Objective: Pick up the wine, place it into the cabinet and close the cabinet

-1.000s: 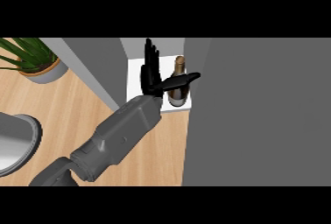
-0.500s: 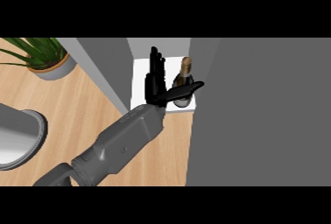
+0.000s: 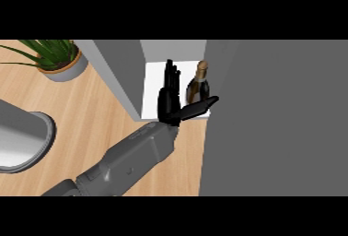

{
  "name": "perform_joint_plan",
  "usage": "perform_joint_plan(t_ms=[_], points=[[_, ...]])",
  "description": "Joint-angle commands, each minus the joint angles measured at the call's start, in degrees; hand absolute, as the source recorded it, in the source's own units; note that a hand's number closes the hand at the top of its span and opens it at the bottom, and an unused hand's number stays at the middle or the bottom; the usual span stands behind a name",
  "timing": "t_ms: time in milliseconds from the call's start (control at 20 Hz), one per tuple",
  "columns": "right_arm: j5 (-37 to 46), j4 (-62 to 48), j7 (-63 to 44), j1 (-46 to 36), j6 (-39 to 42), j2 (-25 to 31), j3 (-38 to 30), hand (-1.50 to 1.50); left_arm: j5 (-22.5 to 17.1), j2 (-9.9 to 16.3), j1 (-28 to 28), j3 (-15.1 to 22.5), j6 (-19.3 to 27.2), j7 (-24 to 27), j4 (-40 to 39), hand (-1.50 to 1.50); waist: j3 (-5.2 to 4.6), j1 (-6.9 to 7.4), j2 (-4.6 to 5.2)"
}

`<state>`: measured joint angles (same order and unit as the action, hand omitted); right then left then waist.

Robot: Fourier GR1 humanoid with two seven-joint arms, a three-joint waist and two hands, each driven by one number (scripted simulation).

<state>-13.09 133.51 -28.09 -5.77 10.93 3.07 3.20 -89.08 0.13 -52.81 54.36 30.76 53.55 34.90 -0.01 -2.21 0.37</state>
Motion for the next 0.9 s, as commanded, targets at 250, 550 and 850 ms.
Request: perform_joint_plan(t_ms=[250, 550, 850], points=[[-2.60, 1.90, -1.94, -0.23, -1.09, 1.32, -4.14, -1.50, 7.74, 0.39, 8.31, -1.33, 3.13, 4.37, 8.67, -1.50, 0.01, 2.29, -0.52], [0.73, 0.59, -1.98, -0.81, -1.58, 0.55, -1.19, -1.50, 14.89, 3.41, 13.36, -2.03, 2.68, 0.50, 16.48, -1.50, 0.01, 2.42, -0.50], [-4.15, 3.48, 2.40, 6.20, 2.88, 2.46, -5.49, -1.50, 19.78, 8.43, 16.47, -2.09, -0.42, -2.87, 23.40, -1.50, 0.06, 2.00, -0.50]])
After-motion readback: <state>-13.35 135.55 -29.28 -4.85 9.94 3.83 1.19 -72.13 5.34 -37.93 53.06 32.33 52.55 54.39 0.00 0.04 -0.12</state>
